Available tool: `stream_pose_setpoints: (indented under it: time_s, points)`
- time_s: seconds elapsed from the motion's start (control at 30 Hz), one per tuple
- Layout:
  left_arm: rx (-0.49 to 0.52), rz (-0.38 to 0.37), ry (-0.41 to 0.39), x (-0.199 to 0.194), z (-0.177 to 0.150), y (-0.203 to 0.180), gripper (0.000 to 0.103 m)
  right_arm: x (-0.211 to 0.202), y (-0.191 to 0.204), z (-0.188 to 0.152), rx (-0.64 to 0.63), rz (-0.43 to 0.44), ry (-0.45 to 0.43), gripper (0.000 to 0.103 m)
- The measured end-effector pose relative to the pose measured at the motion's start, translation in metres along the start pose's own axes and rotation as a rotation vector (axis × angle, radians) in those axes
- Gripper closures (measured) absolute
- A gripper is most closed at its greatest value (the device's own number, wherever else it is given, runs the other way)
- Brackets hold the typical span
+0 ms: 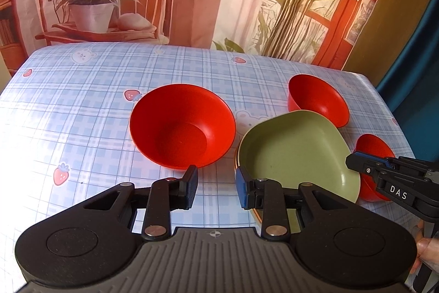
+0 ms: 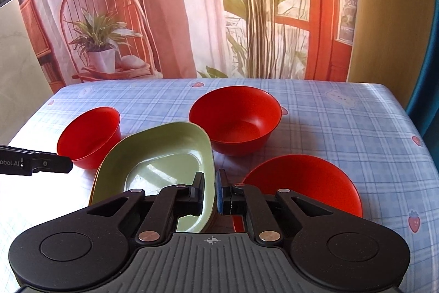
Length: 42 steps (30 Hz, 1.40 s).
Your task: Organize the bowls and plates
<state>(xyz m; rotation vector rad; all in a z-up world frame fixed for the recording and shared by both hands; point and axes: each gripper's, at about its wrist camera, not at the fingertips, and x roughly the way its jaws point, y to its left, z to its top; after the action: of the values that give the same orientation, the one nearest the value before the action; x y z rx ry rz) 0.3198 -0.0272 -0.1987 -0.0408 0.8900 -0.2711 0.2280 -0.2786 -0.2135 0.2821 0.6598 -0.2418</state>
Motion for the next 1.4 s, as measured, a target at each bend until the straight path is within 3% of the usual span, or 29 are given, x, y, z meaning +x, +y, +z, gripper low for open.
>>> stream_pose_setpoints:
  time_s: [0.23, 0.37, 0.53, 0.73, 0.93, 1.3, 1.4]
  points:
    - [-0.043, 0.023, -0.017, -0.004, 0.002, 0.010, 0.071, 0.009, -0.006, -0.001, 0.057, 0.016, 0.039, 0.095]
    - [-0.038, 0.027, -0.027, -0.004, 0.015, 0.007, 0.071, 0.001, -0.009, 0.006, 0.078, 0.039, 0.010, 0.091]
    - [-0.034, -0.020, -0.048, 0.004, 0.040, -0.003, 0.071, -0.005, -0.025, 0.029, 0.090, 0.056, -0.035, 0.090]
    - [0.002, -0.032, -0.030, 0.040, 0.070, -0.032, 0.071, 0.011, -0.061, 0.053, 0.138, 0.005, -0.066, 0.089]
    - [0.030, -0.092, 0.010, 0.083, 0.090, -0.066, 0.071, 0.036, -0.095, 0.053, 0.266, 0.020, -0.050, 0.088]
    - [0.067, -0.120, 0.108, 0.144, 0.084, -0.095, 0.071, 0.065, -0.104, 0.049, 0.292, 0.045, -0.001, 0.085]
    - [0.081, -0.108, 0.094, 0.144, 0.080, -0.097, 0.083, 0.068, -0.104, 0.047, 0.298, 0.061, 0.007, 0.088]
